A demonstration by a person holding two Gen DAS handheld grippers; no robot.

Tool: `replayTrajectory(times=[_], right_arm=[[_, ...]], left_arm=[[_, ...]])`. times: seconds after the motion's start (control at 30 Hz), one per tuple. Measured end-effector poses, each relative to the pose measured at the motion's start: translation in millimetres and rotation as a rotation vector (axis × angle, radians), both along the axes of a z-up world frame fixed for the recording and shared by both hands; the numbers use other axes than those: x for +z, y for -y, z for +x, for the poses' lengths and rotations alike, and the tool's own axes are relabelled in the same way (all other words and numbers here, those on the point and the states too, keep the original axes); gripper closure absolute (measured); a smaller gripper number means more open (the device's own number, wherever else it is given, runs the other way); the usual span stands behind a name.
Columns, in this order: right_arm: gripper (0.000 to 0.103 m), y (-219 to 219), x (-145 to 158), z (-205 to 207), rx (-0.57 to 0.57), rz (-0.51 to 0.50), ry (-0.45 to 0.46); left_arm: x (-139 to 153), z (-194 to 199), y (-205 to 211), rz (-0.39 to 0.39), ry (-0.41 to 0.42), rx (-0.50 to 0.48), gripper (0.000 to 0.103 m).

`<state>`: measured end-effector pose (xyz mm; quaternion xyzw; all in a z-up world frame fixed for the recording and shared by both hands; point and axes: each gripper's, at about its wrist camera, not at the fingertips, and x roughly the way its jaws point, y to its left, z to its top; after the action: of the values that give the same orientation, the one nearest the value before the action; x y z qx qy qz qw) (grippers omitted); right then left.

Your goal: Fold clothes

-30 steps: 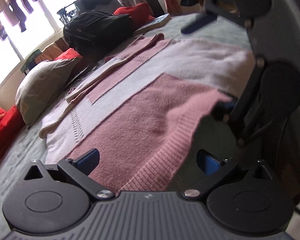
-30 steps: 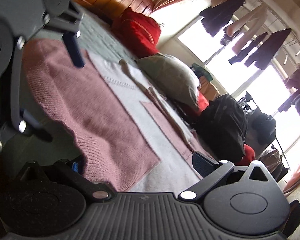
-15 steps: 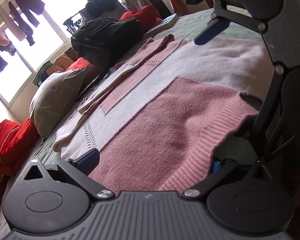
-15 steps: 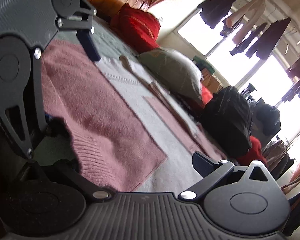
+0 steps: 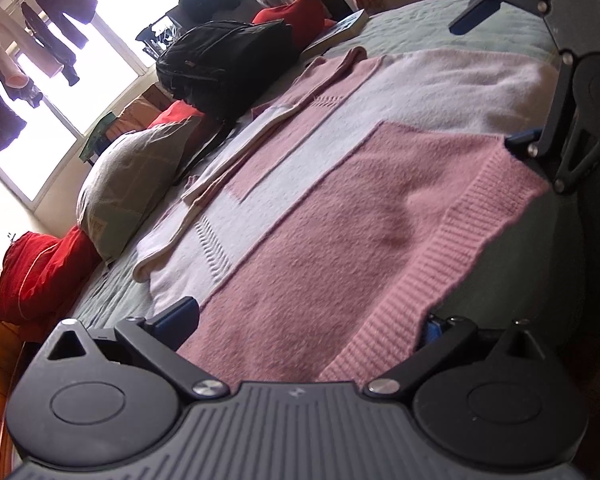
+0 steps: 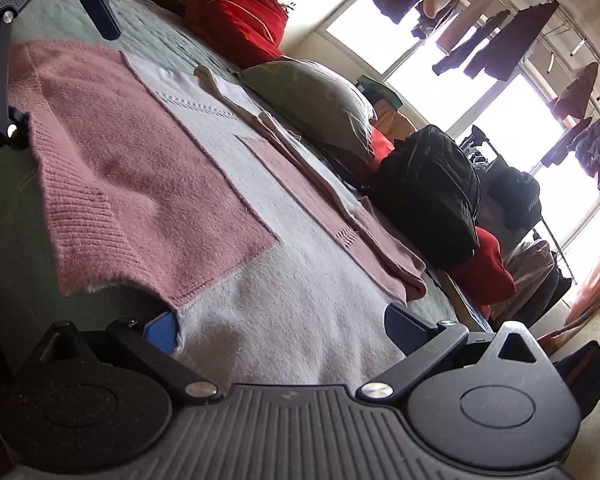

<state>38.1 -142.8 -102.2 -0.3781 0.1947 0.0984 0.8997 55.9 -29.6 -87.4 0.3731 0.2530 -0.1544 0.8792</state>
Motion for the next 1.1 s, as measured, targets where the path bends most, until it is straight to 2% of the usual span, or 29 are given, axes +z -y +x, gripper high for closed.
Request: replayTrajectory(times=[0.23,0.4,0.9,1.1], right_arm=[[0.0,-17,1,5,0.0,-0.032,0.044],[0.0,-16,11,5,-0.023,-0.004,0.092],[0.0,-11,11,8,-0.026,0.014,0.079],[0.0,-20,8,5,0.01,0.03,0.073]], left_arm=[[0,0,11,0.0,0.016,-0.013,0.001],[1,-2,18,-0.002,0.015,-0.022,0.001],[13,0,15,-0.026,0.056,-0.007,0.001],[23,0,14,-0.047,0.079,-0.004,0.001]])
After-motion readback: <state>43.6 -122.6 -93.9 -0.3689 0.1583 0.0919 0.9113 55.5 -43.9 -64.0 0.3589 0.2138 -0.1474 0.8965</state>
